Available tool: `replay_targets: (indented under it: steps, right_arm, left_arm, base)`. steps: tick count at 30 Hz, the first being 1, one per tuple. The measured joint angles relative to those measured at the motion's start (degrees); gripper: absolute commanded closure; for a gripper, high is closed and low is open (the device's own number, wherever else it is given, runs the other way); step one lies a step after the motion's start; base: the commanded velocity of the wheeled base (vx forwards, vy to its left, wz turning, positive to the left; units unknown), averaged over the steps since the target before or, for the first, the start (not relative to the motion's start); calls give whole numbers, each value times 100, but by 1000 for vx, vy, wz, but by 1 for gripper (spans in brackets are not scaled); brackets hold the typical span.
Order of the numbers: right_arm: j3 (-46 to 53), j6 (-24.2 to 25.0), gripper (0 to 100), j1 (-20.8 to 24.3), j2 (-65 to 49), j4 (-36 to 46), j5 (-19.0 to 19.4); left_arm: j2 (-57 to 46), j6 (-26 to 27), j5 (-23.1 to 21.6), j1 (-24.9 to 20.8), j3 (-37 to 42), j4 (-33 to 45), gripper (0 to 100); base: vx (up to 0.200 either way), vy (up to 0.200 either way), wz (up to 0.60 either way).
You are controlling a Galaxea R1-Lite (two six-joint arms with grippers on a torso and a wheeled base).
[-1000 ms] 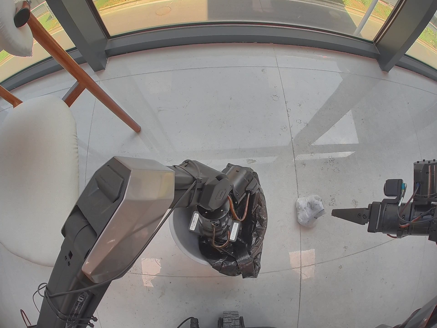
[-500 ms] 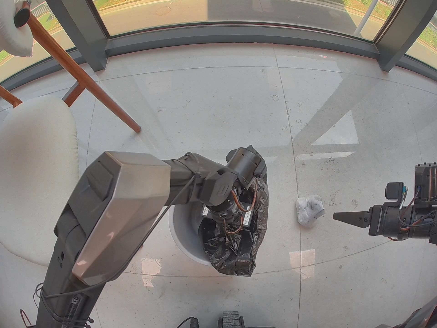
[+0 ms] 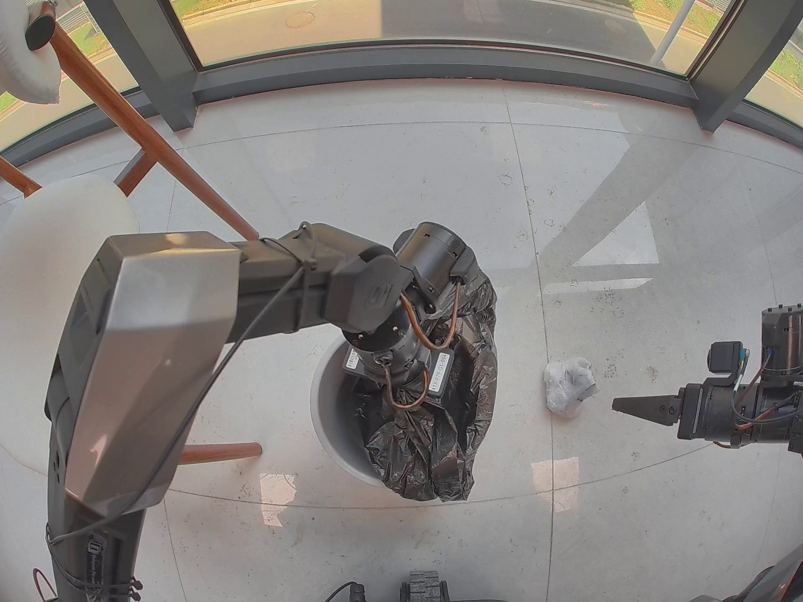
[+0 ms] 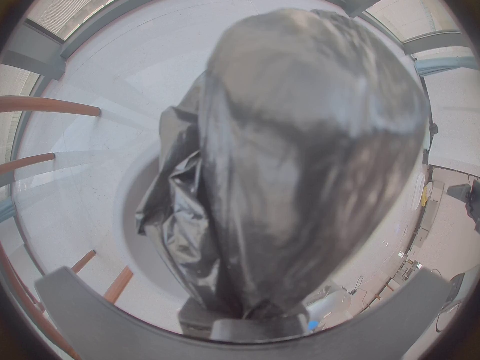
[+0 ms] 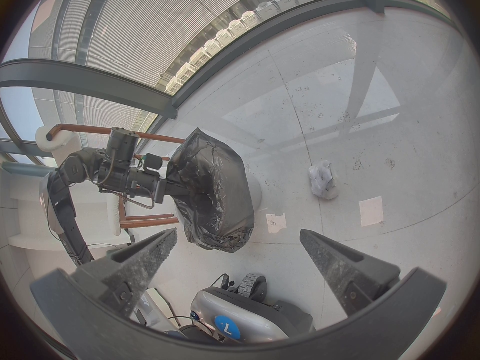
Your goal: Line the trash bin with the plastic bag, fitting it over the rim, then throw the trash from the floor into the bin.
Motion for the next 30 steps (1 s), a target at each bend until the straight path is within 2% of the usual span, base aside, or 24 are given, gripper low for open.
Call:
replay_targets:
  steps: [8,16,26,30]
  right_arm:
    - [16,0,0,-5,-5,1,-2]
    - [66,-7,0,-110,-10,0,0]
    - [83,-7,0,-132,-11,-5,0]
    - [83,-10,0,-133,-13,-2,-2]
  left_arm:
    - [-310,44,6,254,-2,1047,100]
    - [-505,411,-167,785,-2,1146,100]
    - [-662,455,-185,942,-2,1699,100]
    - [-745,523,-207,1174,-2,1862,100]
  base:
    - [0,0,0]
    - [0,0,0]
    - [0,0,0]
    - [0,0,0]
